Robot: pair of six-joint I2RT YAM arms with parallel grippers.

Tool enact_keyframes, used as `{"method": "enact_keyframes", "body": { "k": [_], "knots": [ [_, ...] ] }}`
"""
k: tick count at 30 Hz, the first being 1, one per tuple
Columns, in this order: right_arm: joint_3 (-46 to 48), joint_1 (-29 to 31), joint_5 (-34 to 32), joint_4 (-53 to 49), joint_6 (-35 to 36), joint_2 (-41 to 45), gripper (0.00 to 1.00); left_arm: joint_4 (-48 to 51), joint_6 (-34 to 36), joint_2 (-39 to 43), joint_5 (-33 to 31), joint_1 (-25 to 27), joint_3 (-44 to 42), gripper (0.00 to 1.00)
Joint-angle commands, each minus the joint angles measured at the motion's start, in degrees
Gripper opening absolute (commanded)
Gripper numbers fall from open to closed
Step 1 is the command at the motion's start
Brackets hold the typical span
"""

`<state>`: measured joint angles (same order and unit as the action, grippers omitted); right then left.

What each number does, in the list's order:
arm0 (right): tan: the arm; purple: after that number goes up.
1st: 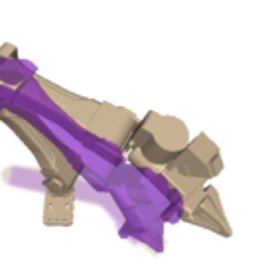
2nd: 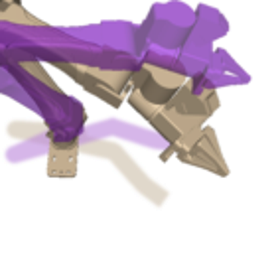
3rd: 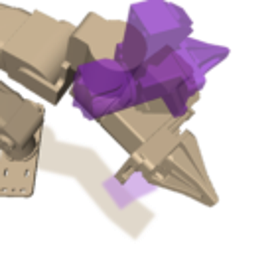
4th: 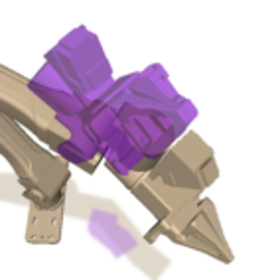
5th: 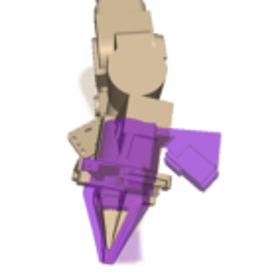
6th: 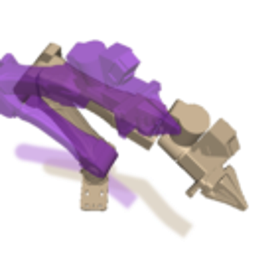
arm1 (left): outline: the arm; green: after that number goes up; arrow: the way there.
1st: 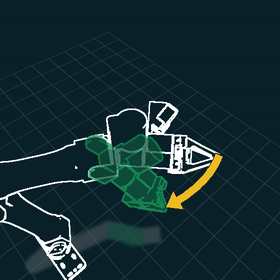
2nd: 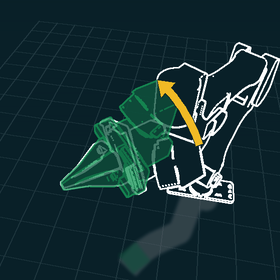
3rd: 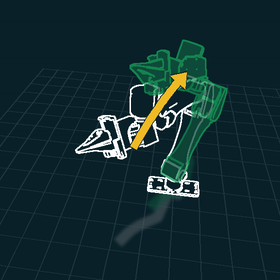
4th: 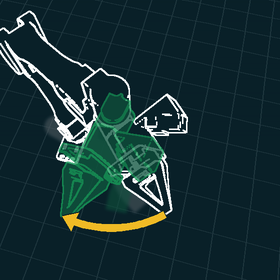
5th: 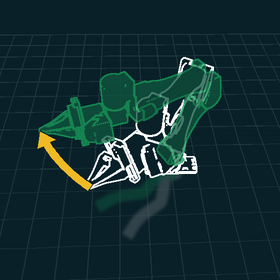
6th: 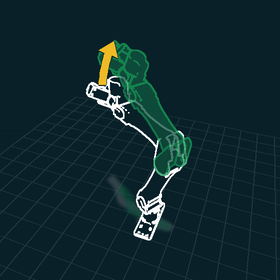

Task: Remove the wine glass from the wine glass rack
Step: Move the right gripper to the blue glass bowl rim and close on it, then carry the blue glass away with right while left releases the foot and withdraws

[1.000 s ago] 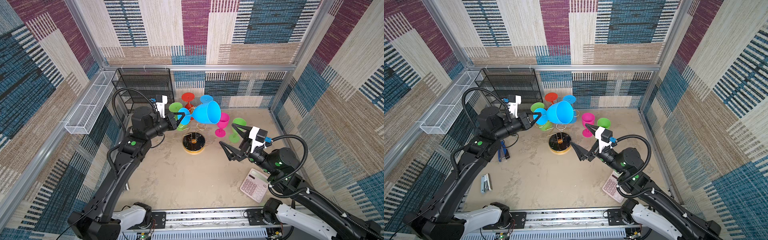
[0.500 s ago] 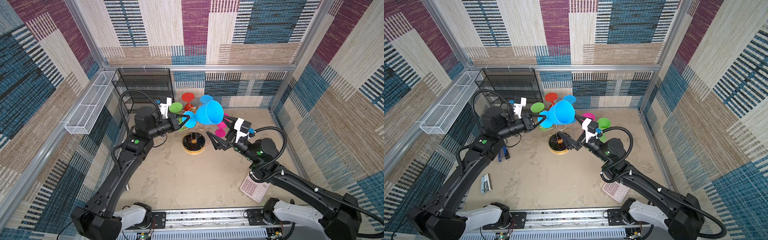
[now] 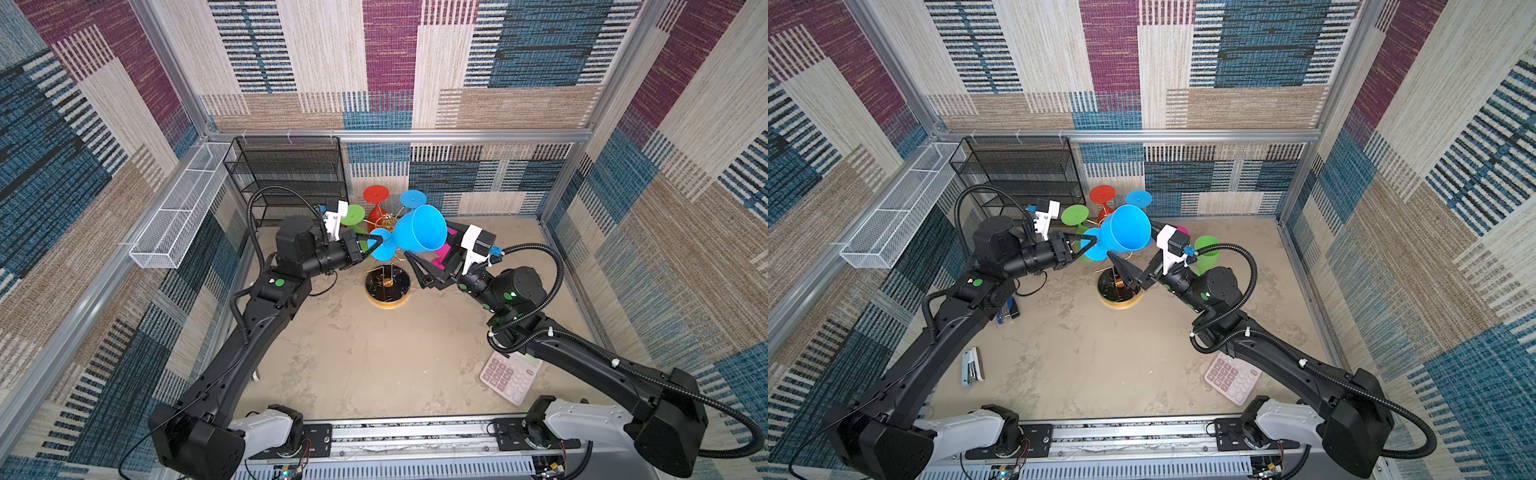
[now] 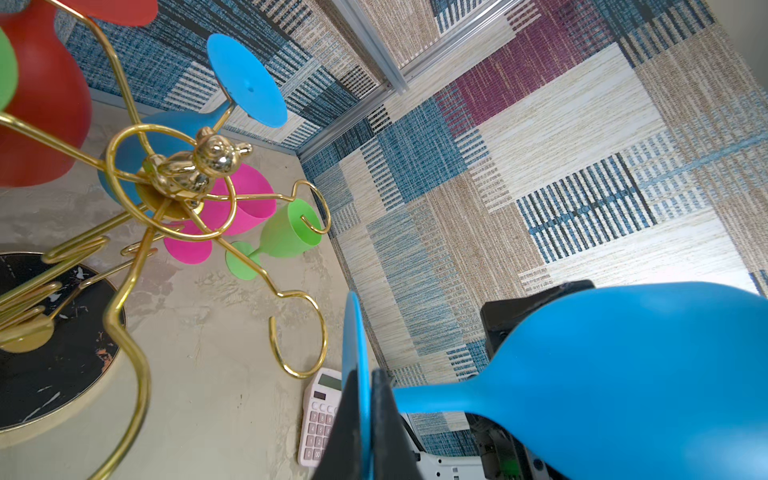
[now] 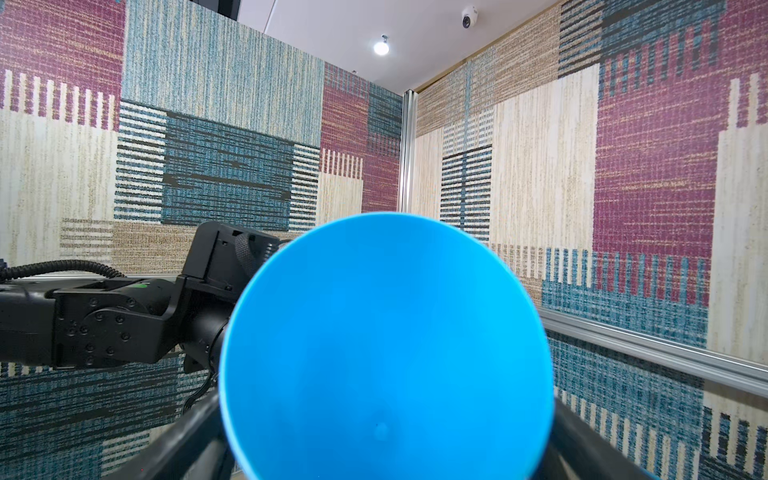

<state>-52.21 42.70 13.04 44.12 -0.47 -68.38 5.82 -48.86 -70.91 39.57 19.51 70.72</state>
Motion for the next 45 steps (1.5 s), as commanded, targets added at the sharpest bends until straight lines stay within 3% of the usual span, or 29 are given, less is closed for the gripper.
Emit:
{"method": "enact_keyframes", "body": {
  "k": [1,6,18,26,32,45],
  "knots": [
    [-0.7,0.1,0.0,1.9,-1.2,-0.5,0.99,-2.0,-1.1,0.1,1.7,0.0,-0.5,0.00],
    [-1.7,0.2,-0.5,0.6,-1.3,-1.5,0.97,-1.9,-1.0,0.3,2.1,0.1,-1.3,0.00],
    [-3.1,0.8,-0.8,-2.2,-1.9,-2.4,0.69,-2.3,-0.2,0.6,2.6,0.2,-2.0,0.00],
    [-3.5,0.9,-1.9,-4.9,-1.9,-1.5,0.57,-2.7,0.5,0.9,2.8,0.2,-2.1,0.00],
    [-4.4,1.0,-3.0,-7.4,-1.9,-0.7,0.51,-3.4,1.4,2.2,2.3,0.2,-2.8,0.15],
    [-7.1,1.0,-9.0,-16.7,-2.1,2.9,0.51,-4.8,4.8,6.4,-1.3,0.0,-4.1,0.51]
  ]
}}
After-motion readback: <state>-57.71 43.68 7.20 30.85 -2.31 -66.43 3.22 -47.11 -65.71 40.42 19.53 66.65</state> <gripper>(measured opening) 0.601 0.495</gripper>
